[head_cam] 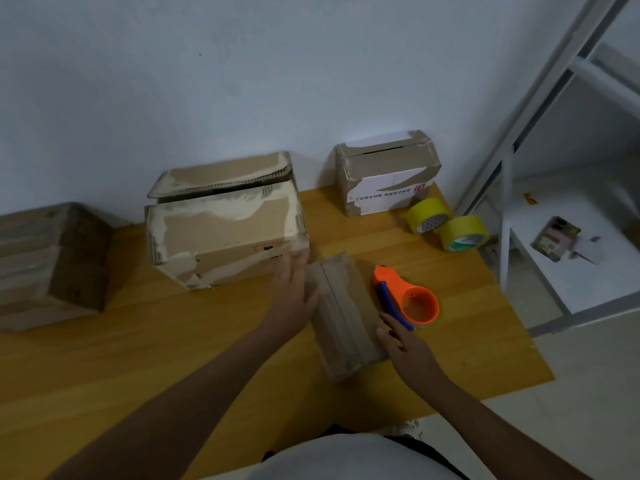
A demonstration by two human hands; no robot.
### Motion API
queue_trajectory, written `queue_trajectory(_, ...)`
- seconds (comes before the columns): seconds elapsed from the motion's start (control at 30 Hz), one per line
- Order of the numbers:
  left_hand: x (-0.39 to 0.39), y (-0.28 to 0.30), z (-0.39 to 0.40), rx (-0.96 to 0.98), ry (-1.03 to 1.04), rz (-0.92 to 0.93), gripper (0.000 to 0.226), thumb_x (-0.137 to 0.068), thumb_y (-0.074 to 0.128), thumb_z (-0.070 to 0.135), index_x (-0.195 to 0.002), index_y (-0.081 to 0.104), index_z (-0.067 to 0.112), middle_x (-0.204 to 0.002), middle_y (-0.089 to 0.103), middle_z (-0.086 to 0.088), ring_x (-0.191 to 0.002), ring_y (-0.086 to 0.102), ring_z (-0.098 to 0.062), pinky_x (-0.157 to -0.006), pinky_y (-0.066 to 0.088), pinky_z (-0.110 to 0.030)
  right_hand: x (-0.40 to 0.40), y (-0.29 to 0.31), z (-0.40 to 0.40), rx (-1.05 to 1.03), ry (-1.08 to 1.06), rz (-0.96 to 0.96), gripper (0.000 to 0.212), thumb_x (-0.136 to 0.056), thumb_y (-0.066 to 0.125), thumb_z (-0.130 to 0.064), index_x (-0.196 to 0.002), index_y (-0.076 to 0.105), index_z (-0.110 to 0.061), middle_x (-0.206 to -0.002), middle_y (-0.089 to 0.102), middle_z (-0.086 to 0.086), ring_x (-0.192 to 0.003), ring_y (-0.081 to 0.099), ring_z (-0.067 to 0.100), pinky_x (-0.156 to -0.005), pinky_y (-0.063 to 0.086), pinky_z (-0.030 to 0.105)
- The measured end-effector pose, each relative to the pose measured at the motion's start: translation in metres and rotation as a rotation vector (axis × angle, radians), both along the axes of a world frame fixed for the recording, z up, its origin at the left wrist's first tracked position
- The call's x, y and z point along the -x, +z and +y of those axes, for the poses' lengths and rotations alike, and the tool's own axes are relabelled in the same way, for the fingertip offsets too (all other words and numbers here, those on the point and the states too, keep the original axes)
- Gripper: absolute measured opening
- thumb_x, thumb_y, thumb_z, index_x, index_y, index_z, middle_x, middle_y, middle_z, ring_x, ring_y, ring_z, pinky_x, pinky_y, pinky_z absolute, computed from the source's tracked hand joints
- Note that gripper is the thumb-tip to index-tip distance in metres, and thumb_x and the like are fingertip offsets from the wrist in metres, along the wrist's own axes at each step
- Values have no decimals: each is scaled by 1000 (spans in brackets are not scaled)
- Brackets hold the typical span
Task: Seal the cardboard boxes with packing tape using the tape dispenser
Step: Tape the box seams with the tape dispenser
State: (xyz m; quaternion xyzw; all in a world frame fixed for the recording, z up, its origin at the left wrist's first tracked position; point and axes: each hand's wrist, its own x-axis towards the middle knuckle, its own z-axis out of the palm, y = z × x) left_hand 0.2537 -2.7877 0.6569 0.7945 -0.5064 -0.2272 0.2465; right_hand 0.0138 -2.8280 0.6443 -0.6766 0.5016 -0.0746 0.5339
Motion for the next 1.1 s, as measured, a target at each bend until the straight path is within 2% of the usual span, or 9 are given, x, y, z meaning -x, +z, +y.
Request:
queue_trajectory(0.13,17,-6,56,-224,48,470,102,-83,59,62,-156,-5,32,-165,3,8,-144,31,-17,-111,41,-44,-2,-4,7,-76,-23,-11,52,-101,43,-41,-149,34,-25,-149,44,-2,-134,45,16,-106,40,30)
queue_trajectory(0.23,38,-12,60,-147,-47,654,110,-81,70,57,-152,-12,46,-148,23,29,-120,38,23,-95,45,-8,-8,-6,7,-56,-35,-1,54,-101,44,-38,-150,34,-16,-150,43,2,-136,42,19,-112,35,37)
queue_trajectory(0.3,46,-13,50,-135,-79,612,116,-83,72,50,-153,-20,38,-150,22,26,-120,34,26,-92,39,-1,-10,-7,3,-52,-71,-13,55,-102,43,-38,-150,33,-14,-151,41,4,-138,40,20,-113,34,33)
queue_trajectory(0.47,53,-7,9,-106,-90,479,125,-81,73,51,-152,-25,22,-165,-5,5,-148,11,-13,-118,26,-33,-22,-2,-18,52,-159,-104,50,-103,38,-36,-151,30,-23,-133,53,-1,-117,55,16,-85,48,21)
queue_trajectory(0.6,62,-17,8,-93,-114,397,128,-77,68,63,-150,-29,24,-158,-34,10,-146,-12,-4,-115,13,-28,-31,-4,-28,72,-125,-82,62,-101,46,-32,-155,17,-19,-145,46,6,-124,52,22,-99,49,46)
queue_trajectory(0.8,68,-26,9,-71,-111,355,125,-78,65,63,-150,-30,24,-154,-42,10,-145,-21,-3,-117,17,-29,-33,-11,-28,69,-115,-139,62,-102,45,-25,-155,14,-15,-155,32,8,-140,36,22,-110,39,48)
queue_trajectory(0.87,65,-27,10,-63,-167,233,119,-81,60,64,-151,-26,22,-153,-43,4,-147,-22,-10,-118,19,-34,-35,-11,-29,45,-107,-183,60,-103,43,-23,-155,14,-15,-154,33,7,-140,37,21,-110,39,45)
queue_trajectory(1.0,63,-28,6,-102,-221,-177,103,-82,38,76,-155,-12,24,-157,-34,1,-146,-30,-28,-119,-5,-52,-43,-8,-33,11,-53,-220,54,-104,39,-25,-153,19,-17,-149,40,3,-135,42,18,-106,42,32)
queue_trajectory(1.1,58,-30,0,-104,-259,-231,101,-88,44,69,-155,-7,14,-160,-25,-7,-147,-25,-36,-121,-3,-54,-40,-7,-44,-1,-55,-136,51,-104,33,-38,-153,26,-24,-146,44,0,-133,45,20,-107,41,35)
